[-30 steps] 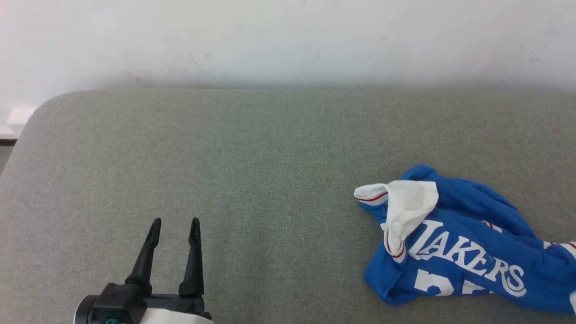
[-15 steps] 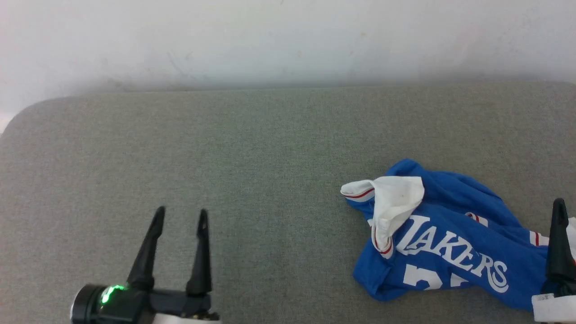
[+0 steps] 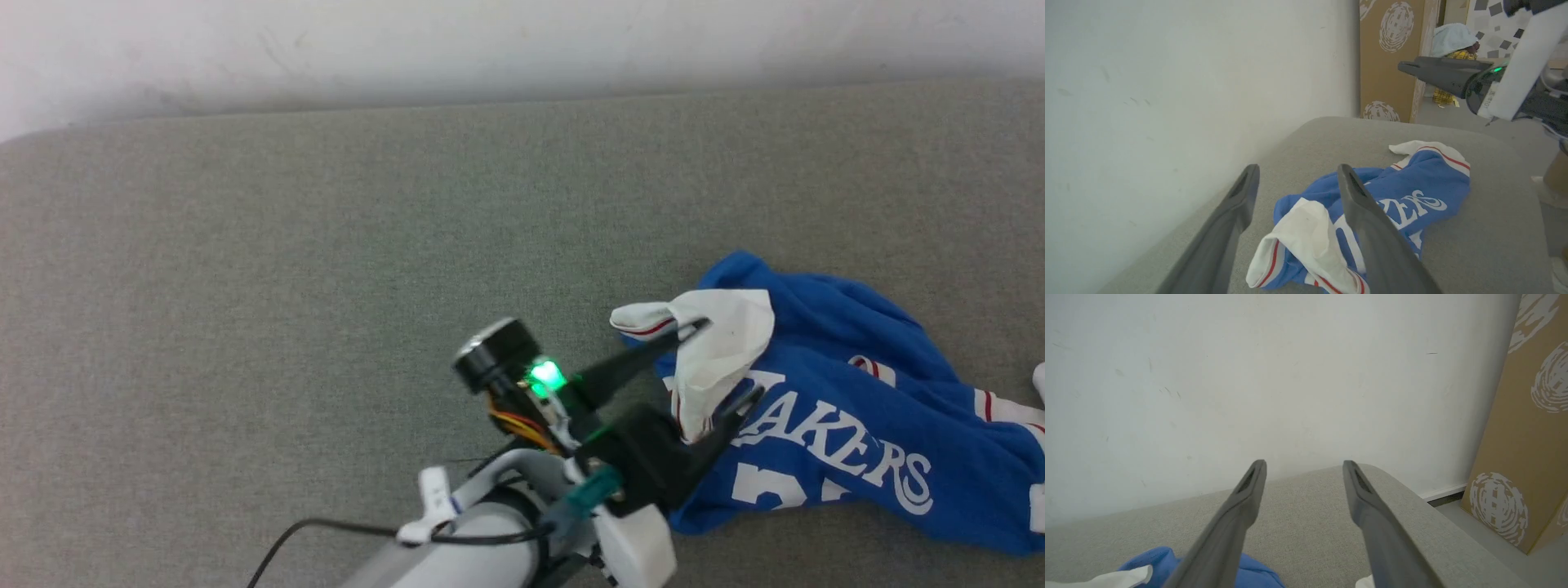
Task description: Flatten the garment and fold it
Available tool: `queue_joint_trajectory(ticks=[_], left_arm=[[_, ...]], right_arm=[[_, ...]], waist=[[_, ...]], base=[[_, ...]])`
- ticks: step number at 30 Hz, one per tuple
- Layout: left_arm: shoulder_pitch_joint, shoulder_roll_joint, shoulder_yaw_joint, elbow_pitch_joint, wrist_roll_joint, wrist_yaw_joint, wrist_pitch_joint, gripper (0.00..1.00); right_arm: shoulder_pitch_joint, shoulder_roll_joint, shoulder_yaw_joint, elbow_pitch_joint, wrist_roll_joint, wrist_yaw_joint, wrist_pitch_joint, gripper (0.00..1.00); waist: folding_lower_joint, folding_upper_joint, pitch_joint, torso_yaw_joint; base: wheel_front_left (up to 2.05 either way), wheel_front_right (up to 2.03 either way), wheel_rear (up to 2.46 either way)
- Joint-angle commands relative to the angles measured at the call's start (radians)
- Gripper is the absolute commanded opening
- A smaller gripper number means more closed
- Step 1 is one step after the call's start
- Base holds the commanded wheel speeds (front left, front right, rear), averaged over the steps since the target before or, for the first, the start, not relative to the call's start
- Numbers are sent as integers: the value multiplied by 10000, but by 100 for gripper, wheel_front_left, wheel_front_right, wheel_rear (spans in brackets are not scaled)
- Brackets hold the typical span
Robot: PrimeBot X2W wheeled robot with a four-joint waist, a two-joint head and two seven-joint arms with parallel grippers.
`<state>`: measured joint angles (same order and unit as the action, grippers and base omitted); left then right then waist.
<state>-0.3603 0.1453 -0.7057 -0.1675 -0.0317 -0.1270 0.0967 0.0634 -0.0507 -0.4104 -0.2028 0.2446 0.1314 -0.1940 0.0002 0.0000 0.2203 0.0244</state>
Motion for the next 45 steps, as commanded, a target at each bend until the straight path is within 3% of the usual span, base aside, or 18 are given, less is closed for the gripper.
queue_joint_trajectory(ticks=[1,4,12,13,14,15,19,22,25,30,34,39,40,41,42,45], left_arm=[[-447,152,-442,279,-226,-32,292,100],[-1052,267,-1006,1050,-338,-33,723,100],[-1334,37,-1061,2938,-692,-1,1093,100],[-1346,3,-1069,3029,-722,2,1094,65],[-1365,-37,-1062,3082,-733,36,1018,17],[-1376,-68,-1061,3137,-738,70,943,0],[-1286,-251,-900,3190,-1042,224,637,0],[-1014,-433,-230,2693,-1747,644,267,0],[-375,-435,924,1793,-2645,1386,-64,0],[1836,338,3138,306,-3681,2939,-499,0],[4250,621,4390,-365,-4705,3664,-671,0],[6320,605,4723,-533,-5633,3804,-451,0],[6468,576,4728,-529,-5732,3794,-441,15],[6523,527,4757,-567,-5798,3775,-517,69],[6520,478,4793,-598,-5839,3767,-608,100],[6244,365,4970,-841,-5924,3710,-924,100]], right_arm=[[-162,4,-4,46,19,-7,12,100],[-275,4,77,131,93,-7,14,100],[-481,5,302,304,197,-7,-121,100],[-485,5,298,313,195,-7,-133,100],[-487,5,288,324,191,-7,-143,100],[-483,5,273,340,183,-7,-153,100],[-432,5,262,448,158,-7,-152,100],[-344,5,328,492,164,-7,-103,100],[-242,5,339,478,142,-7,-36,100],[-21,5,272,411,161,-7,94,100],[146,5,236,350,157,-7,276,100],[231,5,124,235,146,-7,406,100],[245,5,127,225,136,-7,449,100],[241,5,145,218,134,-7,484,100],[222,5,175,213,133,-7,511,100],[134,5,253,201,143,-7,555,100]], waist=[[-2,0,422,-107],[-2,0,713,-201],[-2,0,1117,-435],[-2,0,1125,-440],[-2,0,1120,-437],[-2,0,1096,-427],[-2,0,817,-290],[-2,0,551,-144],[-2,0,300,2],[-2,0,58,244],[-2,0,10,445],[-2,0,46,747],[-2,0,53,813],[-2,0,57,858],[-2,0,56,889],[-2,0,46,941]], base=[[0,0,0],[0,0,0],[0,0,0],[0,0,0],[0,0,0],[0,0,0],[0,0,0],[0,0,0],[0,0,0],[0,0,0],[0,0,0],[0,0,0],[0,0,0],[0,0,0],[0,0,0],[0,0,0]])
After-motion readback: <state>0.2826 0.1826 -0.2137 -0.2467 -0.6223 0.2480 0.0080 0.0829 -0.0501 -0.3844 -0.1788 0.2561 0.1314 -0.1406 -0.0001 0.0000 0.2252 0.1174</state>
